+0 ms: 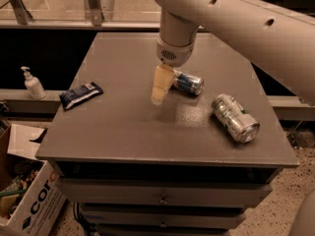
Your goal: Place redbull can upright
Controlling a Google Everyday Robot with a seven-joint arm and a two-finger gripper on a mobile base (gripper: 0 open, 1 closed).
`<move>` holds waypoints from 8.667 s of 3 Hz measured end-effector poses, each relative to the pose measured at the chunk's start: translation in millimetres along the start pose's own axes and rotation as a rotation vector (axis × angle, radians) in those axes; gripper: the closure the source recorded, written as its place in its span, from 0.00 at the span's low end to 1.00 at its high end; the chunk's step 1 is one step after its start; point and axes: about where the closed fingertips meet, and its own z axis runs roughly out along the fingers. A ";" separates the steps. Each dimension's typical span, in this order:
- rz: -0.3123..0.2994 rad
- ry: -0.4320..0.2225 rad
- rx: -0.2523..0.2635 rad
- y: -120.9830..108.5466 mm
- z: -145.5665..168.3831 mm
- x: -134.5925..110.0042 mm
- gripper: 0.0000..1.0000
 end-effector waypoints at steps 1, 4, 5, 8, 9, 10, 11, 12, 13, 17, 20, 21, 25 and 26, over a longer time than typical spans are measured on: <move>0.009 0.007 0.007 -17.6 17.1 -4.7 0.00; 0.054 0.011 -0.007 -42.8 42.0 9.4 0.42; 0.063 0.011 -0.013 -43.3 44.1 12.5 0.64; 0.029 -0.327 -0.195 -30.3 -15.8 -31.4 1.00; 0.027 -0.352 -0.218 -24.8 -18.6 -38.8 1.00; 0.035 -0.349 -0.217 -21.0 -17.1 -35.6 1.00; 0.078 -0.433 -0.227 -20.4 -13.9 -31.0 1.00; 0.154 -0.586 -0.233 -37.5 -6.4 -17.5 1.00; 0.230 -0.762 -0.218 -64.2 -6.1 5.6 1.00; 0.296 -1.099 -0.130 -132.5 -34.9 42.4 1.00; 0.170 -1.296 -0.059 -174.6 -43.0 89.0 1.00; 0.132 -1.311 -0.078 -172.5 -37.5 101.0 1.00; 0.110 -1.394 0.003 -164.2 -20.8 93.2 1.00; 0.119 -1.390 0.026 -167.9 -10.7 103.6 1.00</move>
Offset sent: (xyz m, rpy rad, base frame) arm 0.0534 -0.0230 -0.0306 0.0022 0.0125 -0.0559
